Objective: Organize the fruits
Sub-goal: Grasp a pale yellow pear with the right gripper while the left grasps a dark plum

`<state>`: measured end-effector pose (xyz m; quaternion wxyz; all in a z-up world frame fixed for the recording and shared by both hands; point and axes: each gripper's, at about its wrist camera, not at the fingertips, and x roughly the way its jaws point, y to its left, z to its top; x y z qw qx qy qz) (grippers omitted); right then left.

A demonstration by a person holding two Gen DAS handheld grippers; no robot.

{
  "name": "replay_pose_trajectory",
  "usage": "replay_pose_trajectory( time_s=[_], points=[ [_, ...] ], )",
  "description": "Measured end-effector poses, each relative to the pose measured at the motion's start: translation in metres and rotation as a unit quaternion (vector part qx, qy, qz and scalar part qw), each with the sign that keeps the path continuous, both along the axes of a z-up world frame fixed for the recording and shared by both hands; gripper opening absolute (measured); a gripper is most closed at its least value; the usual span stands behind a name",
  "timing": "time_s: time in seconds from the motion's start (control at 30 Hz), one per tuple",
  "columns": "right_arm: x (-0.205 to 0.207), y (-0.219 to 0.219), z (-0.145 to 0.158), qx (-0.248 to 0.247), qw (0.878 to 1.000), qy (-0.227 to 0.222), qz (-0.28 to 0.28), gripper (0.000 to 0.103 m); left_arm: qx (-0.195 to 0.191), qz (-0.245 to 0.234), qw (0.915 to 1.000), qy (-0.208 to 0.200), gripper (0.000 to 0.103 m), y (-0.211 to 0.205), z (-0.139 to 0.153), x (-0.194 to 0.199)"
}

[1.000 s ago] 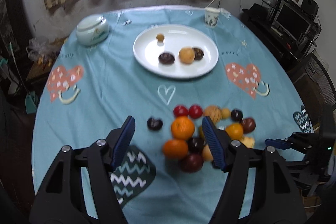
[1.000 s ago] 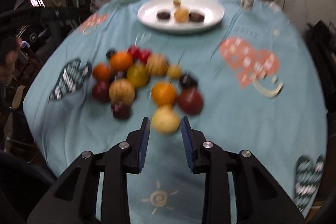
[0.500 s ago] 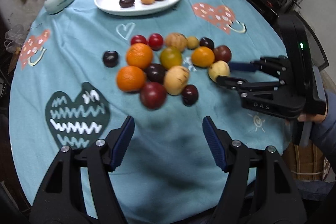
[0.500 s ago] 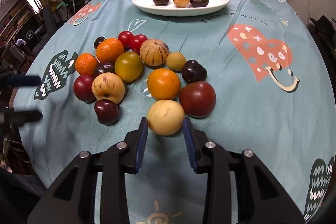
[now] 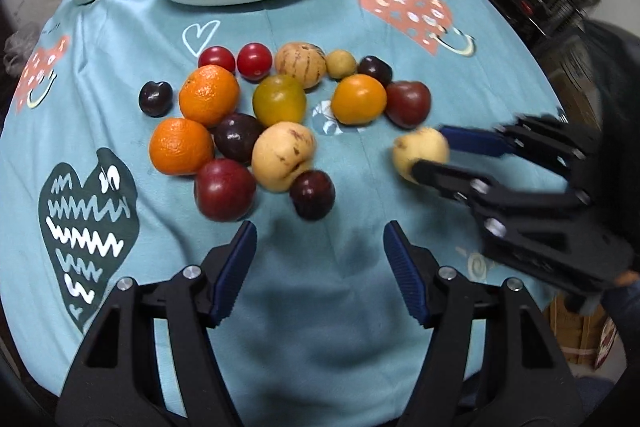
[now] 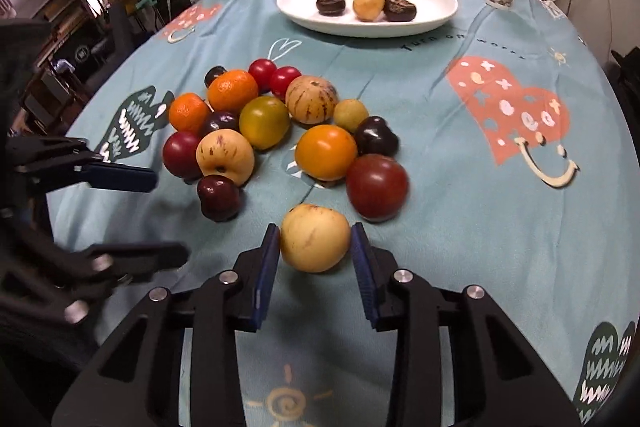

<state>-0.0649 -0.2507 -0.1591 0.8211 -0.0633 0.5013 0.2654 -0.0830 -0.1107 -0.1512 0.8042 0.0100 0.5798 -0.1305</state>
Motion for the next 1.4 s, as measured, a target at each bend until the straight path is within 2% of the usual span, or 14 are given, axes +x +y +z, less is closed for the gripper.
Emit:
replay_pose_trajectory(
  time_s=[0.13,0.27,0.37,0.5,0.7,0.8,0.87,1.03,1.07,1.1,1.13,1.17,1.23,1.4],
  points=[
    [0.0,-0.011,0.008,0.012,1.0,0.001,0.0,0.037,0.001,0.037,0.9993,0.006,0.052,-0.004,-0.009,0.012],
    [-0.001,-0.015,0.013,0.012,1.0,-0.001,0.013,0.037,-0.003,0.071,0.9972,0.023,0.033,-0.003,-0.021,0.021],
    [-0.002,-0.014,0.015,0.013,1.0,0.0,0.02,0.037,-0.01,0.076,0.9968,0.025,0.027,-0.003,-0.024,0.022],
    [-0.004,-0.013,0.023,0.027,0.999,-0.006,0.025,0.034,0.004,0.06,0.9982,0.007,0.026,-0.003,-0.01,0.014],
    [-0.002,-0.004,0.046,0.041,0.998,-0.03,0.029,0.026,0.008,0.025,0.9983,-0.052,0.026,0.009,0.038,-0.001],
    [-0.002,-0.008,0.041,0.049,0.998,-0.007,0.025,0.026,0.006,0.028,0.9974,-0.066,0.026,0.023,0.052,-0.003],
    [-0.006,-0.013,0.034,0.041,0.999,-0.012,-0.002,0.027,0.003,0.031,0.9973,-0.066,0.026,0.033,0.055,-0.004],
    [-0.002,-0.024,0.003,0.026,0.998,0.031,-0.051,0.032,-0.001,0.036,0.9975,-0.061,0.026,0.052,0.054,-0.005],
    [-0.003,-0.024,0.002,0.025,0.998,0.025,-0.053,0.033,-0.001,0.037,0.9975,-0.06,0.026,0.056,0.054,-0.007],
    [-0.005,-0.023,0.003,0.017,0.998,0.017,-0.055,0.042,-0.001,0.037,0.9976,-0.059,0.026,0.059,0.054,-0.007],
    [-0.008,-0.025,0.004,0.01,0.998,0.013,-0.059,0.059,0.0,0.038,0.9974,-0.061,0.026,0.062,0.055,-0.007],
    [-0.012,-0.027,0.006,0.009,0.998,0.005,-0.065,0.061,-0.002,0.038,0.9974,-0.062,0.026,0.065,0.055,-0.008],
    [-0.02,-0.034,0.009,0.012,0.998,-0.012,-0.067,0.062,-0.005,0.038,0.9971,-0.066,0.026,0.069,0.058,-0.008],
    [-0.021,-0.045,0.0,-0.041,0.995,-0.029,-0.091,0.062,-0.011,0.023,0.9976,-0.064,0.026,0.068,0.058,0.0]
  ],
)
